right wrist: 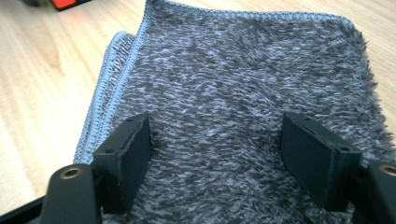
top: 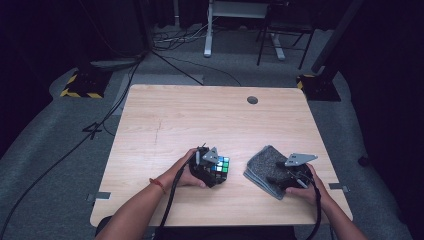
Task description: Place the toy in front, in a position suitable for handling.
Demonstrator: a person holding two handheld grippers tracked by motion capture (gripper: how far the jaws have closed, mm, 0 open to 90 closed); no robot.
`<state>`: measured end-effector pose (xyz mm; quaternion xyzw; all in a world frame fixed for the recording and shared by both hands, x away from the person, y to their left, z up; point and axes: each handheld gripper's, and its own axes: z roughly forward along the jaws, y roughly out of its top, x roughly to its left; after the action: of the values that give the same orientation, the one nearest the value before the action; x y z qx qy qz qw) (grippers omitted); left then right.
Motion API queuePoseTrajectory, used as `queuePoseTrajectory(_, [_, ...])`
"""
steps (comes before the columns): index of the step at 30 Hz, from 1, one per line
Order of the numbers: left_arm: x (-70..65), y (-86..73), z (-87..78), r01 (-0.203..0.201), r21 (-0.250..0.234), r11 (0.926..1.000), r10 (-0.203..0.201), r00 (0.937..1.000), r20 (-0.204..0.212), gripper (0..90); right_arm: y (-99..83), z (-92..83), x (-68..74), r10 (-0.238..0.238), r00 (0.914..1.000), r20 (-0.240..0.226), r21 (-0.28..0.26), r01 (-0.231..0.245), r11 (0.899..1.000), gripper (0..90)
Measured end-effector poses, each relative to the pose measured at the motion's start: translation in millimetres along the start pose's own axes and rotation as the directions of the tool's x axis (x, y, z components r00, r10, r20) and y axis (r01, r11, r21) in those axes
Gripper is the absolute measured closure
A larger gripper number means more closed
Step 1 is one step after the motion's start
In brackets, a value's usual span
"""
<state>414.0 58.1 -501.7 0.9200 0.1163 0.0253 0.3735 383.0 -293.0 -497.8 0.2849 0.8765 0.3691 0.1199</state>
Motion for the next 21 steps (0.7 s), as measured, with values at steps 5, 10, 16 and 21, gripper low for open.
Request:
queuePoseTrajectory(5, [-4.9,1.0,-4.4,-0.014,0.006,0.9999,0.014,0.9998,0.013,29.0,-0.6,-2.7,4.9,-0.030,0.9993,-0.023,0.015,0.031,0.999,25.8])
queuePoseTrajectory(10, [-15.8,-2.1,-9.2,-0.043,0.022,0.9988,0.042,0.9984,0.037,30.6,0.5,-5.4,11.2,-0.056,0.9982,-0.020,0.029,0.057,0.998,26.4])
queuePoseTrajectory(16, [-30.1,-7.8,-15.6,-0.058,0.038,0.9976,0.056,0.9966,0.061,30.8,8.1,-10.8,24.1,-0.097,0.9947,-0.031,0.011,0.098,0.995,25.4])
queuePoseTrajectory(21, [-37.4,-13.3,-19.5,-0.049,0.036,0.9982,0.047,0.9973,0.057,30.3,15.4,-2.5,31.9,-0.121,0.9925,-0.016,0.023,0.122,0.992,24.1])
